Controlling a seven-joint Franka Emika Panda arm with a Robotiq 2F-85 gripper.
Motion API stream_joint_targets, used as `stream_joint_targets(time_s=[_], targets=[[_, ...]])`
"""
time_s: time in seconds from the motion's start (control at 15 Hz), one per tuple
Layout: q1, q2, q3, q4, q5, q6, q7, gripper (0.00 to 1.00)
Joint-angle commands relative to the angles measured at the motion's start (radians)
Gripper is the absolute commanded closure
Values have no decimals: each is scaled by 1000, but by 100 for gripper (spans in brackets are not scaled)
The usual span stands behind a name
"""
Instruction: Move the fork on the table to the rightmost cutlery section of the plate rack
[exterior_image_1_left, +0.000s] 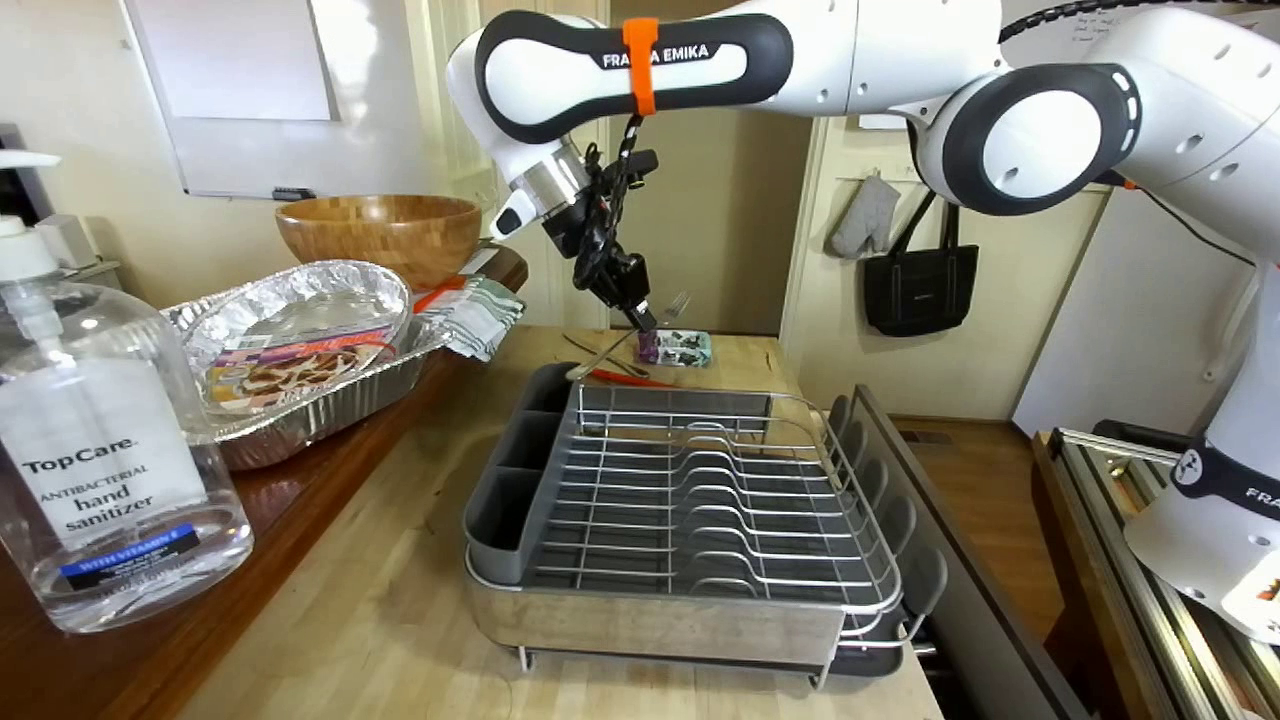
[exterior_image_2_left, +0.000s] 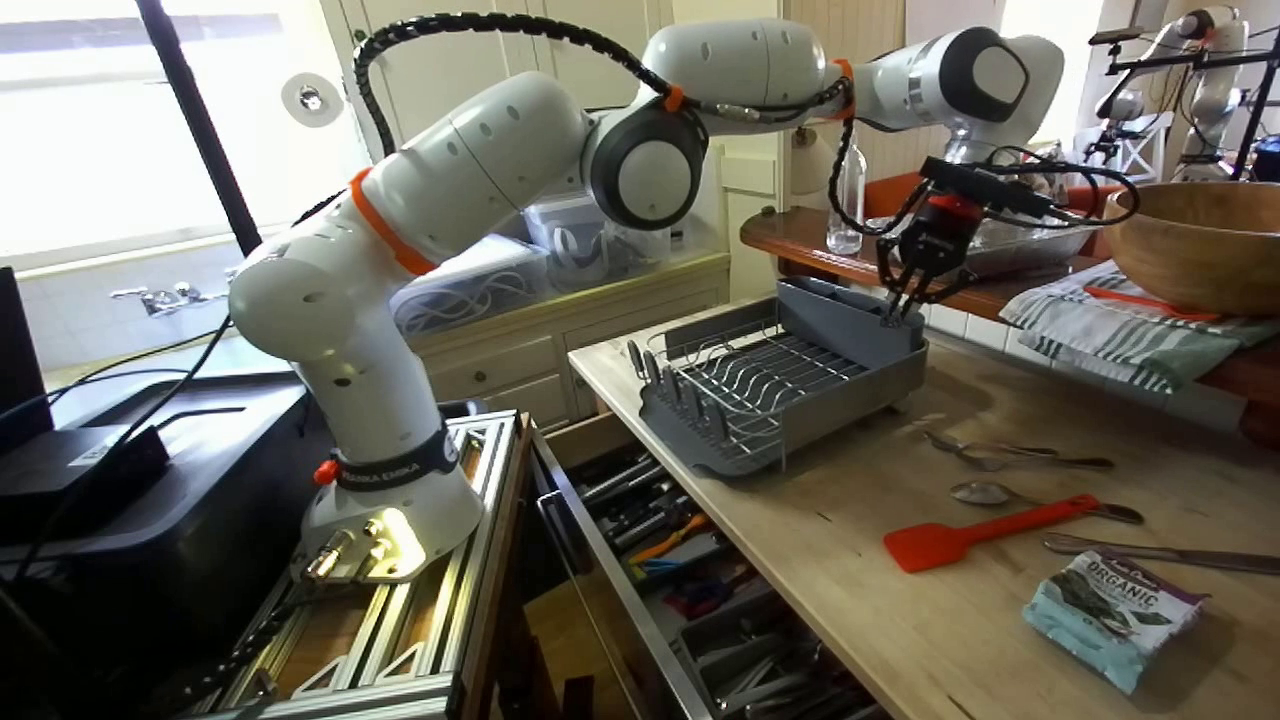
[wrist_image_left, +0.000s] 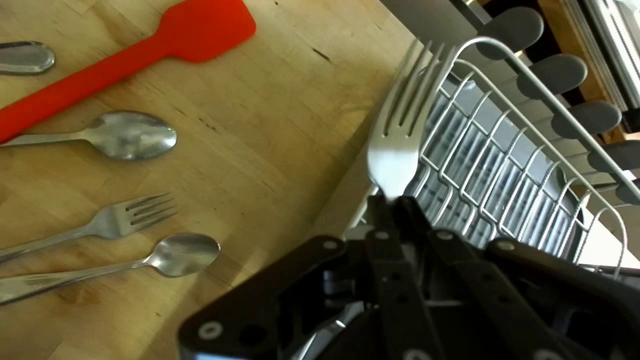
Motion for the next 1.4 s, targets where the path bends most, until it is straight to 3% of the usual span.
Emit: stream_joint_targets(time_s=[0.0,1.0,1.33], targets=[[27,51,-20,64,-37,-30,-39,98],[57,45,-31,79,-39,37,-56,98],[92,48,-67,75,-98,35,-92,98]])
